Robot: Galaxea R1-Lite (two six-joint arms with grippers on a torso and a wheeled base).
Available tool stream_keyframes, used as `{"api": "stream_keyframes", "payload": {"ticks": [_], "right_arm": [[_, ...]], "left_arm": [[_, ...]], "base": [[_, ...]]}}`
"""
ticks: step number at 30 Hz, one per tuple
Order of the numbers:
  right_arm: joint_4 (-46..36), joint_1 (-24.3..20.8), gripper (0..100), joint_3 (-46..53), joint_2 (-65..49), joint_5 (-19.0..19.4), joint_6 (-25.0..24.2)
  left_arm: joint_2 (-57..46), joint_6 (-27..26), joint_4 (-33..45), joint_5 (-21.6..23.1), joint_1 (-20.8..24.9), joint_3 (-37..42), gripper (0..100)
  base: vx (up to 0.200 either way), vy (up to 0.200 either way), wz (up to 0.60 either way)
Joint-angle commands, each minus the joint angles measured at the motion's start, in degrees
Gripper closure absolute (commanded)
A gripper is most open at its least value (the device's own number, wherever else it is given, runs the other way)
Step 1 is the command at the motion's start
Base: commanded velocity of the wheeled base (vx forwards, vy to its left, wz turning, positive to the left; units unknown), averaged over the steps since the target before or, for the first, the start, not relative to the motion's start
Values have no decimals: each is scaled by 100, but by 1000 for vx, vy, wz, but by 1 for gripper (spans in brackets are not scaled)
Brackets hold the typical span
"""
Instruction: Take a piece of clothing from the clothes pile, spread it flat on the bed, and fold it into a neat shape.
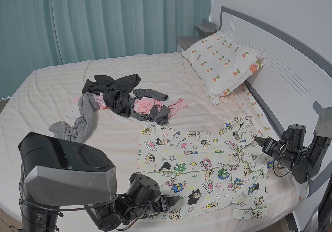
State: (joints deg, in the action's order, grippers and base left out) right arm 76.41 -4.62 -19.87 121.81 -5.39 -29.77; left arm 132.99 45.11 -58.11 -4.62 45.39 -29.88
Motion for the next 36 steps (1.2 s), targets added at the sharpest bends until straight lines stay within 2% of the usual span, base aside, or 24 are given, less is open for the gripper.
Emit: {"api": "stream_keyframes", "payload": {"ticks": [1, 2, 5, 10, 21, 26, 27, 32, 36], "right_arm": [[471, -127, 0, 194, 598, -235, 41], [612, -127, 0, 194, 678, -358, 68], [752, -153, 0, 203, 792, -419, 68], [752, -197, 0, 212, 757, -410, 77], [761, -215, 0, 256, 678, -419, 77], [761, -267, 0, 256, 669, -402, 77], [770, -294, 0, 264, 669, -402, 68], [770, -329, 0, 300, 634, -402, 68], [770, -329, 0, 335, 581, -402, 68]], "left_arm": [[-1, -72, 169, -92, 67, -9, 0], [-10, -72, 213, -180, 93, -9, 0], [-18, -72, 318, -303, 93, 26, 0], [-168, -54, 441, -320, 146, 219, 0], [8, 42, 424, -347, 260, -97, 0], [78, 60, 441, -593, 313, -203, 0], [105, 60, 432, -610, 331, -211, 100], [113, 77, 441, -698, 331, -211, 100], [122, 192, 441, -988, 322, -185, 100]], "base": [[0, 0, 0], [0, 0, 0], [0, 0, 0], [0, 0, 0], [0, 0, 0], [0, 0, 0], [0, 0, 0], [0, 0, 0], [0, 0, 0]]}}
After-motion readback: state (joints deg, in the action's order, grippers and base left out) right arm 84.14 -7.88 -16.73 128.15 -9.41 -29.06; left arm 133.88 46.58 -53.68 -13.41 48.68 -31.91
